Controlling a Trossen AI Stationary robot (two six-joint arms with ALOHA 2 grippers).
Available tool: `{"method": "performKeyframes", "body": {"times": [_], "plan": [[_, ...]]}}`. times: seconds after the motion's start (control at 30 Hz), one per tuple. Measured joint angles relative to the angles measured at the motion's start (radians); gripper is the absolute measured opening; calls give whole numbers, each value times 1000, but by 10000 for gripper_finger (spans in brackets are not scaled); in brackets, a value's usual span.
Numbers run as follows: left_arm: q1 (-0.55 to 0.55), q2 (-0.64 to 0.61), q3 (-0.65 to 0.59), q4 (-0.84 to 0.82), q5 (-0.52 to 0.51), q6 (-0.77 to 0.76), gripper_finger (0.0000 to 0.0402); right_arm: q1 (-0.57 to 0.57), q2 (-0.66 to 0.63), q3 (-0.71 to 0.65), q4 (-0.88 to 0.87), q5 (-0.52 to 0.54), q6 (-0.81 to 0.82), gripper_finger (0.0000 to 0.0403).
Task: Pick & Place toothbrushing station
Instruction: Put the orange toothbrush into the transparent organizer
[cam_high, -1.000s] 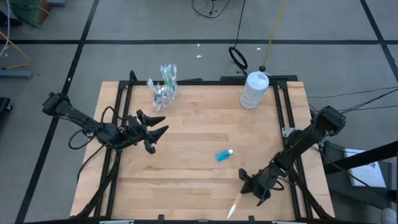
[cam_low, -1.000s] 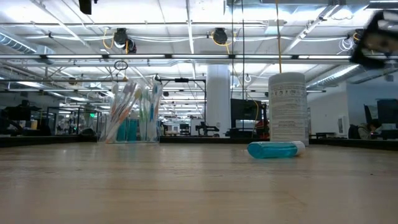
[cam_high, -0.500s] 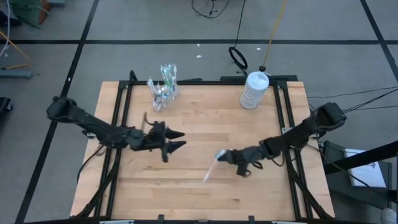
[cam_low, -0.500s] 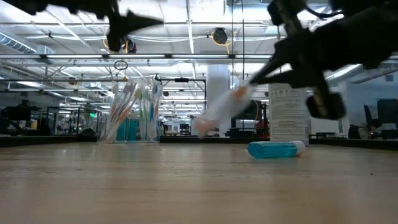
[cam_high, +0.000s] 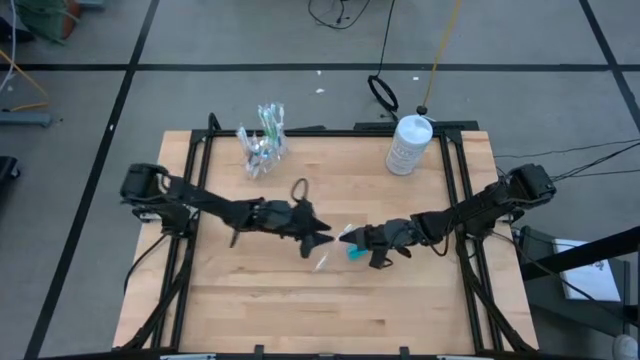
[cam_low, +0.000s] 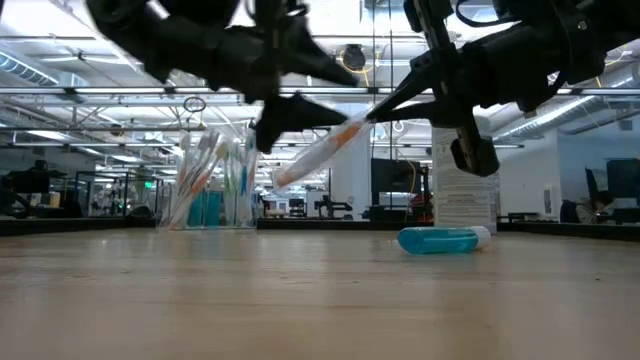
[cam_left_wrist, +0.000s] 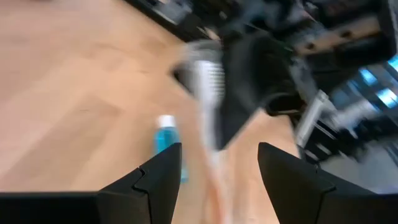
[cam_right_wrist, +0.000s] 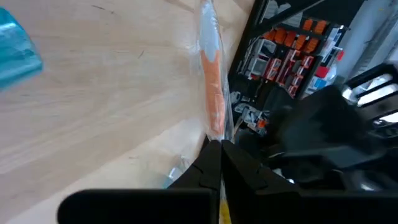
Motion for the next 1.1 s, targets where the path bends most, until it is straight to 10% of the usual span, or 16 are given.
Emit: {"method": "performKeyframes", "body": {"times": [0.5, 1.1], "plan": [[-5, 108, 175, -234, 74, 97, 209, 19, 0, 0, -18, 3, 37, 0], [-3, 107, 175, -232, 69, 123, 13, 20, 0, 0, -4, 0, 229, 15]]}}
